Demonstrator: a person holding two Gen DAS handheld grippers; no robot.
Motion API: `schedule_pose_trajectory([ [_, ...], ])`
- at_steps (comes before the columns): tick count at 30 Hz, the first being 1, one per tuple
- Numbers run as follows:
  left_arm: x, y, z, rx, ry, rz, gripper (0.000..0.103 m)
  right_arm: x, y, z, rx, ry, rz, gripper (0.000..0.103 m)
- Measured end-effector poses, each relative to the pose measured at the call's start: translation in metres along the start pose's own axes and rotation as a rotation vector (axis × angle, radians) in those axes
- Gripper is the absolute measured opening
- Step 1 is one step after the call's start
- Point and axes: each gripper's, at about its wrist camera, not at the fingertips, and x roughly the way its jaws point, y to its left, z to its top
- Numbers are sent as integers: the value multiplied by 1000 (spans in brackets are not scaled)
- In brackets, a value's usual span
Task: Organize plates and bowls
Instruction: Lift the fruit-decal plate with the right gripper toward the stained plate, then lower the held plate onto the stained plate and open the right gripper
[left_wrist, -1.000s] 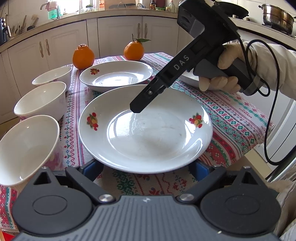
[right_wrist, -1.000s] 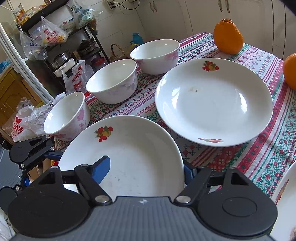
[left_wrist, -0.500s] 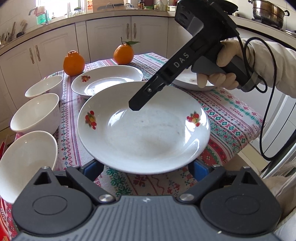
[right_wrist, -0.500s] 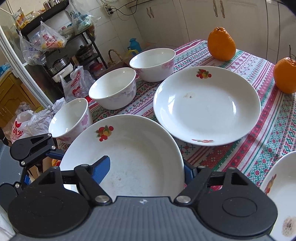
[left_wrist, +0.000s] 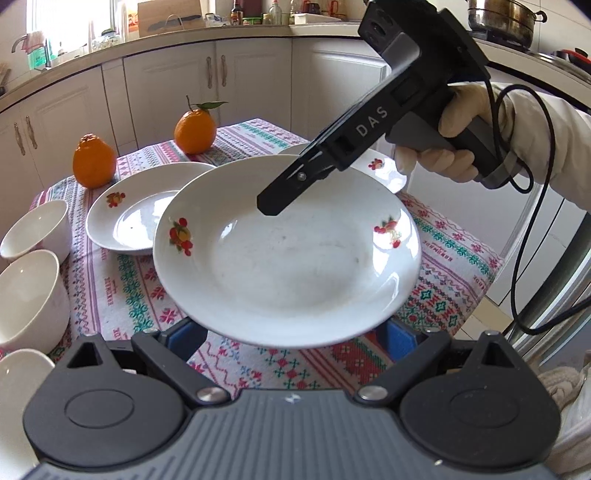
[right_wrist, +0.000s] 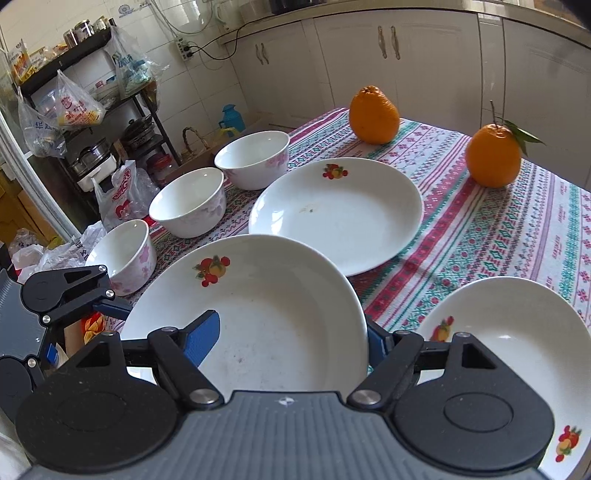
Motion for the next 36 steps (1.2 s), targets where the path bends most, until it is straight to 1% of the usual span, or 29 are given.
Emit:
schedule_pose_trajectory([
  [6, 20, -10, 24, 25, 1, -59, 97, -23, -26, -10, 46, -32, -56, 84],
  [14, 51, -23, 53, 68, 4, -116, 97, -49, -63, -24, 102, -63, -128, 84],
  [19, 68, -29, 67, 89, 5, -134, 97, -56, -84, -29, 130, -79, -162, 84],
  [25, 83, -31, 78, 100, 7, -138, 97, -58, -106, -31, 162, -94, -182, 84],
  [27, 91, -29, 83, 100, 11, -141, 97, -58, -113, -33, 174, -95, -183, 84],
  [36, 101, -33, 91, 127, 19, -136, 97, -56, -128, -37, 200, -98, -185, 84],
])
